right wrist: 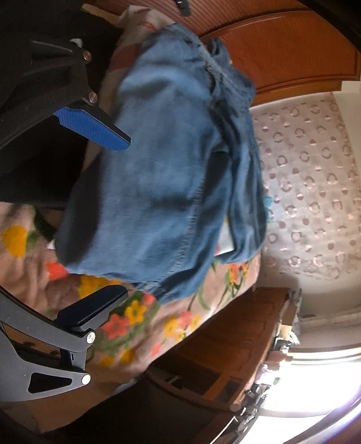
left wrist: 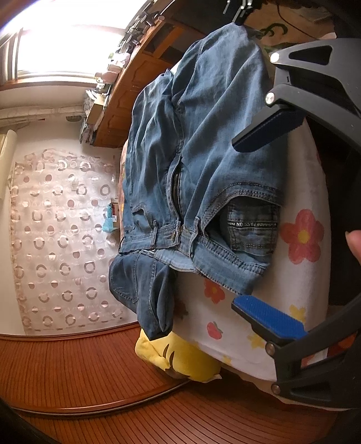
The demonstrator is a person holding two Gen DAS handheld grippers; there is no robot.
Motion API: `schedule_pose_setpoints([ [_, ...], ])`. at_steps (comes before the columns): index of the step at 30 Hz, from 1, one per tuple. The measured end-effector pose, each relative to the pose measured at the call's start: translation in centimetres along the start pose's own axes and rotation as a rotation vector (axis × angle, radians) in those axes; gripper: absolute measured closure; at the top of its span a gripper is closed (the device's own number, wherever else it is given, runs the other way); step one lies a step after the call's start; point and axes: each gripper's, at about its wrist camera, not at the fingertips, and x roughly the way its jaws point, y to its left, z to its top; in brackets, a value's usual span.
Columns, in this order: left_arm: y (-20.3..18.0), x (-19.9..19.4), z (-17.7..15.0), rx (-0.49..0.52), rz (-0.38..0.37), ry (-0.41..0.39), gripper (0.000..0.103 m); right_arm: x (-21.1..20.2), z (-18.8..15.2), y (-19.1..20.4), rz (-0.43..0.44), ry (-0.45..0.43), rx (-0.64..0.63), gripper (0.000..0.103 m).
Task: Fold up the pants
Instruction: 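Reach the right tool to the jeans and close it on the denim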
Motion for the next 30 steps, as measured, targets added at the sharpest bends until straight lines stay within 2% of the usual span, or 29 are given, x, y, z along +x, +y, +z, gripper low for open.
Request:
schedule_pose_setpoints([
  [7,-0.2,0.3,-0.3,0.004,-0.003,0.011,0.0,0.3,-1.9,-0.7,-0.005,0.052,-0.007,0.008],
  [10,-0.3,0.5,-0.3,0.011,-0.004,0.017,0.0,1.0,-2.2,-1.1,-0.008,0.07,-0.005,0.016],
  [13,0.0,0.8,-0.4,0.004,-0.002,0.026,0.0,1.7,-2.6,-1.7,-0.019,0.099,-0.005,0.034],
  [15,0.1,1.0,-0.5,-0.001,0.004,0.03,0.0,2.0,-2.8,-2.2,-0.029,0.106,-0.003,0.058],
  [16,0.2,1.0,-0.5,-0.003,0.006,0.031,0.0,2.0,-2.8,-2.4,-0.034,0.107,-0.002,0.066],
  [17,0.3,1.1,-0.5,-0.005,0.007,0.032,0.0,1.9,-2.7,-2.4,-0.038,0.103,-0.003,0.084],
  [18,0.4,1.1,-0.6,-0.006,0.009,0.033,0.0,1.6,-2.6,-2.6,-0.045,0.093,-0.004,0.091],
  [20,0.6,1.2,-0.6,-0.008,0.011,0.035,0.0,0.8,-2.2,-3.0,-0.039,0.067,-0.011,0.098],
  [30,2.1,2.3,-1.3,-0.034,0.013,0.063,0.0,-1.8,-0.3,-2.8,-0.034,-0.038,-0.024,0.103],
])
